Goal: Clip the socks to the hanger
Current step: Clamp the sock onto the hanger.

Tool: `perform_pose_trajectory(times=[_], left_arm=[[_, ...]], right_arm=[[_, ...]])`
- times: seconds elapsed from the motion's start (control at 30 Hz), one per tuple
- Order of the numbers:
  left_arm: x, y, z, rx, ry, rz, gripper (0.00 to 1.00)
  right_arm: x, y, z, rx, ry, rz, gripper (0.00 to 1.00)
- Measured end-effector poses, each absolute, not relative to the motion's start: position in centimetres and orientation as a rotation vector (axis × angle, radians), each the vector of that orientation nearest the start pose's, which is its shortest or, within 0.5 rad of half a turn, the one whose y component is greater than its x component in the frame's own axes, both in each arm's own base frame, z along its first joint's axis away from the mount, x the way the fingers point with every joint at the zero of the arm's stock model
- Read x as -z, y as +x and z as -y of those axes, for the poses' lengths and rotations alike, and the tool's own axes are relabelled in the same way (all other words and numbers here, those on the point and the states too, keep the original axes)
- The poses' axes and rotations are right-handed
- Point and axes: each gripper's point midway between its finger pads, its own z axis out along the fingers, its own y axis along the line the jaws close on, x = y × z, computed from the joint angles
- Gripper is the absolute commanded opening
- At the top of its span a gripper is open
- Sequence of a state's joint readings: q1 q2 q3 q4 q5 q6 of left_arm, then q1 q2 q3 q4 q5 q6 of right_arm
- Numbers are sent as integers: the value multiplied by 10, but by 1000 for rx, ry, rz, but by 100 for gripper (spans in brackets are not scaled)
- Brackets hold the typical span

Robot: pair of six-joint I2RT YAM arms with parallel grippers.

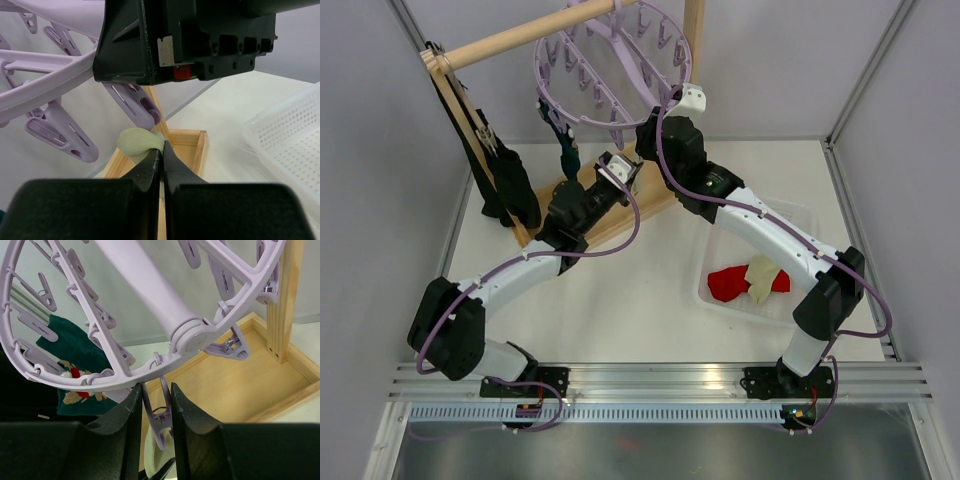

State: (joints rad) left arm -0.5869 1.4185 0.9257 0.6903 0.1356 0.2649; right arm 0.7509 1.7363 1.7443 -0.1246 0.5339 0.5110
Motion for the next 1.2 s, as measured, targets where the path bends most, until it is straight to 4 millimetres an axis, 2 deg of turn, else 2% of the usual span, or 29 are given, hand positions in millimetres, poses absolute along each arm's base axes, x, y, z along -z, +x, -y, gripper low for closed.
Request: perform_pose_trajectory(times=[0.4, 0.87, 1.2], left_arm=[[-307, 395, 279, 378, 669, -1242, 2], [-303, 394, 285, 395, 672, -1249, 2], [-307, 392, 289, 402, 674, -1239, 2]], right_arm=[[-373, 442, -313, -496, 205, -1684, 0], [-373, 442, -313, -496, 206, -1685, 0], [-372, 442, -313, -496, 206, -1686, 0]])
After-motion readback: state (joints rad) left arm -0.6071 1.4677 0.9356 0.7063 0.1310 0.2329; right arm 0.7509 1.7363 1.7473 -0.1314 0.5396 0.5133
